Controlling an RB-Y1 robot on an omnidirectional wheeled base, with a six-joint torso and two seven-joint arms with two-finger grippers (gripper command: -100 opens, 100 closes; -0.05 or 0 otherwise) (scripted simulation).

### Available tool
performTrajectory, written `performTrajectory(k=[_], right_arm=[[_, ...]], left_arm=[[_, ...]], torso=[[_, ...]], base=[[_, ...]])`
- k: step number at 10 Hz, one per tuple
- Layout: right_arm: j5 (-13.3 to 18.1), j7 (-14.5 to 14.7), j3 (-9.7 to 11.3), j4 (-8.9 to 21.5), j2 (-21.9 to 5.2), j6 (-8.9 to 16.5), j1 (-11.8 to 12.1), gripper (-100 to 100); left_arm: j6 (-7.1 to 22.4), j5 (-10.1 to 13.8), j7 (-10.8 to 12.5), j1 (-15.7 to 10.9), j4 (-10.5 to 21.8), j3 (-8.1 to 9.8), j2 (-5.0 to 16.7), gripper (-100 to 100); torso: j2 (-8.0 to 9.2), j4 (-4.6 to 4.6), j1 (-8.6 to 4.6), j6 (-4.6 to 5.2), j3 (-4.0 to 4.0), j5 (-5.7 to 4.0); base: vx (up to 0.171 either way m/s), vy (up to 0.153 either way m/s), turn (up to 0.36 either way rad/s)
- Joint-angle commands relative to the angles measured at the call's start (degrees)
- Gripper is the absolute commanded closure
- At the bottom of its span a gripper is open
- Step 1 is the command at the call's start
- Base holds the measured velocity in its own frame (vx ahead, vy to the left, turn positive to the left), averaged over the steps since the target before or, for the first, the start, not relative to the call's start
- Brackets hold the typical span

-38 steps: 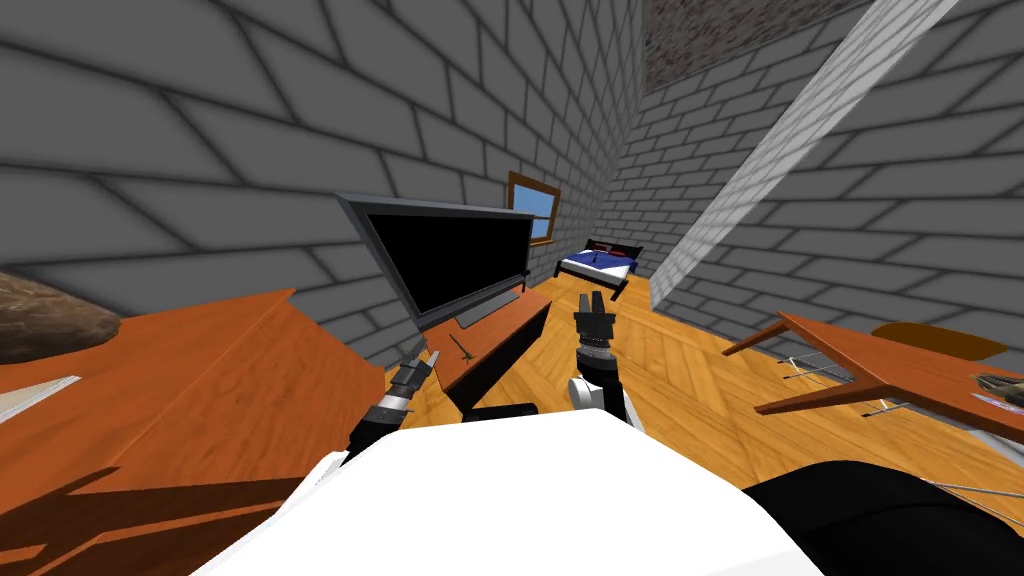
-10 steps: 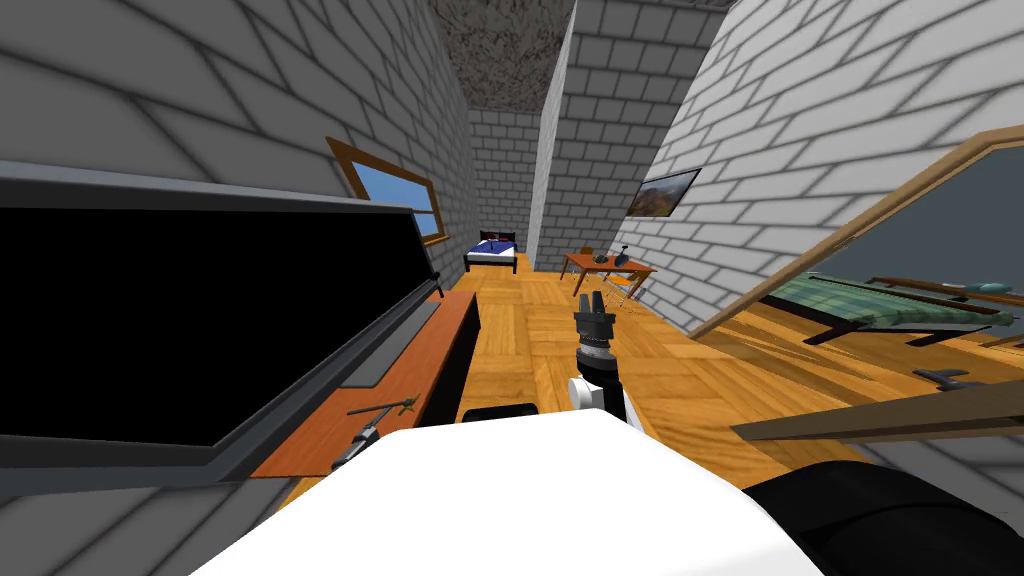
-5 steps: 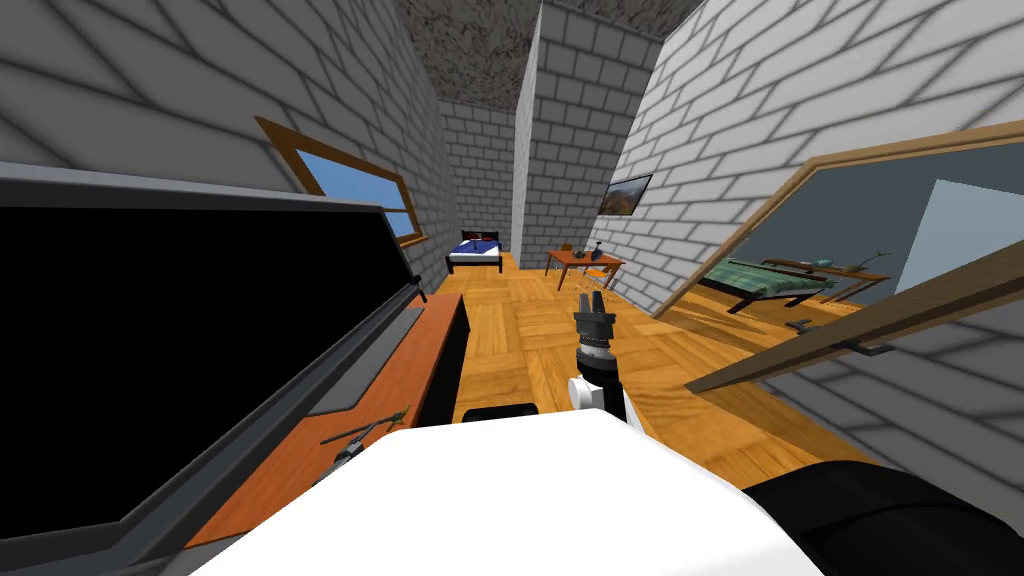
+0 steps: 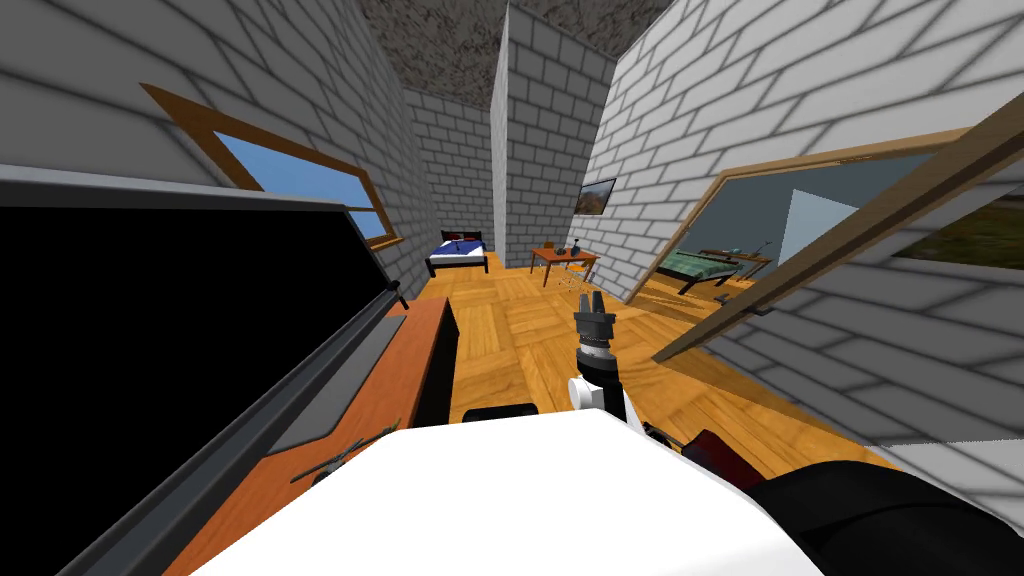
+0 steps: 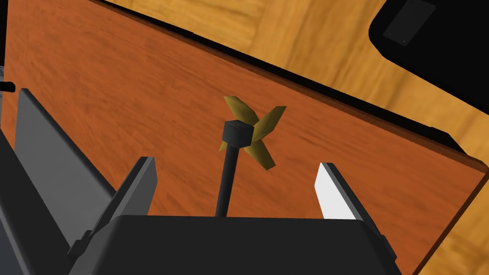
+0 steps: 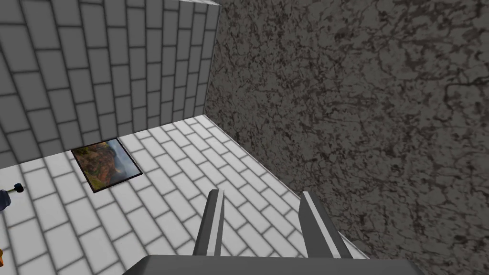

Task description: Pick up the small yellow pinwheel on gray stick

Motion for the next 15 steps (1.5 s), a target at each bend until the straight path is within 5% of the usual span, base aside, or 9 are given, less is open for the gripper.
performTrajectory(k=[1, 15], right_arm=[[0.0, 0.0, 0.0, 0.0, 0.0, 0.0, 0.0, 0], [0.0, 0.0, 0.0, 0.0, 0.0, 0.0, 0.0, 0]], left_arm=[[-0.1, -1.9, 2.9, -0.3, 2.9, 0.80, 0.7, -100], [2.1, -13.0, 22.7, -1.2, 18.0, 4.00, 2.0, -100]], torso=[[0.00, 0.00, 0.00, 0.00, 0.00, 0.00], [-0.01, 0.00, 0.01, -0.01, -0.01, 0.00]], base=[[-0.046, 0.056, -0.328], [-0.061, 0.041, -0.283]])
